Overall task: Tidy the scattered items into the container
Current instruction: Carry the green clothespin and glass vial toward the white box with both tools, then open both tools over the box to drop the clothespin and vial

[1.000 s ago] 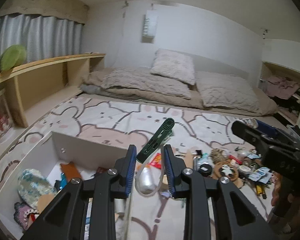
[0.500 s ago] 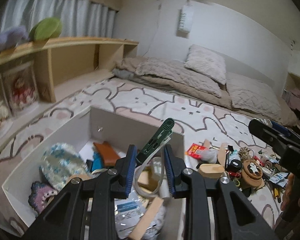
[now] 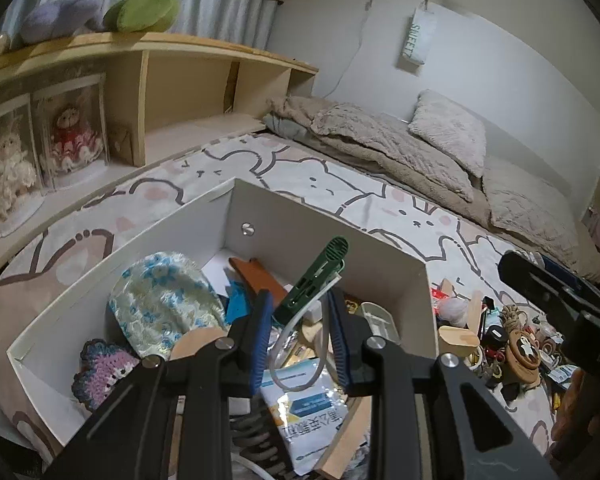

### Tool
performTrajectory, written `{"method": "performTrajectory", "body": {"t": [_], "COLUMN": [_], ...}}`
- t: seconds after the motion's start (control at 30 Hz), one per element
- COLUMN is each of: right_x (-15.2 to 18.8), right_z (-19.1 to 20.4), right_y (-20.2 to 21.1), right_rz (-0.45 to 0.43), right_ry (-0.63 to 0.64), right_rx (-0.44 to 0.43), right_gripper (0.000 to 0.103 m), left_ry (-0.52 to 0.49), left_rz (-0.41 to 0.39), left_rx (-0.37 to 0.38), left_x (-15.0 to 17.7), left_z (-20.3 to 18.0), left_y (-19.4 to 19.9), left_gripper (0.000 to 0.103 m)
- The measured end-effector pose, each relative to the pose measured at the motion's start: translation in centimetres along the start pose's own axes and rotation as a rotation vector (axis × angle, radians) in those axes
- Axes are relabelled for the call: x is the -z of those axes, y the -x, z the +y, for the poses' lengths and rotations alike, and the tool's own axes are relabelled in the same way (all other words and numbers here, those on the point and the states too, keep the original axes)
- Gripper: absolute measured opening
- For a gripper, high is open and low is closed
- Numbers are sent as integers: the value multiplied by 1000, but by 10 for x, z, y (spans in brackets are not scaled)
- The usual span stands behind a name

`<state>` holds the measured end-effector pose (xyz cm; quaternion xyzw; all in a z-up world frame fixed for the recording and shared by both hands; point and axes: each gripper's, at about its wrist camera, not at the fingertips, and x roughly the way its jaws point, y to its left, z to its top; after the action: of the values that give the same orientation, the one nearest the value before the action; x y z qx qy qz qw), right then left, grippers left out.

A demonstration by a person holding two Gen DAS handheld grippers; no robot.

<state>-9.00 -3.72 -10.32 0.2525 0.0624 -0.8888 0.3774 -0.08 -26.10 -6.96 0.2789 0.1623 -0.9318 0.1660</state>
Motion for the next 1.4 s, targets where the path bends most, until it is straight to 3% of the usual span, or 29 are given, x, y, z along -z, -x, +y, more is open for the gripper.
{"method": "performTrajectory", "body": {"t": [0.17,0.23,0.33,0.67,0.9,0.97,1.0,1.03,1.4], "right_x": [0,1,1,6,8,8,8,8,12], "right_z": [10,12,15,31,41,40,39,38,29], "right_y": [-12,-16,-23,-54,-68,-69,-70,-70,-69], "right_rz": [22,29,42,136,180,171,167,163,168], "right_ry": [19,22,19,48,48,32,20,16,13], "right_rx": [-13,-18,-30,-73,-154,-157,-156,-148,-102], "right_gripper": [81,81,81,81,81,87,97,102,102], "left_ry": [15,36,54,97,153,160,161,164,152], "left_rz": [27,38,14,-15,-49,-53,-53,-54,-55], "left_rx": [-32,-40,-32,-49,-67,-72,-72,-69,-69], "left_x": [1,2,0,-2,-4,-4,-4,-4,-4], "left_z": [7,10,14,27,43,45,46,46,43], "left_y": [-7,-9,-4,2,11,11,11,11,12], "left_gripper": [29,50,65,65,68,70,70,70,71]}}
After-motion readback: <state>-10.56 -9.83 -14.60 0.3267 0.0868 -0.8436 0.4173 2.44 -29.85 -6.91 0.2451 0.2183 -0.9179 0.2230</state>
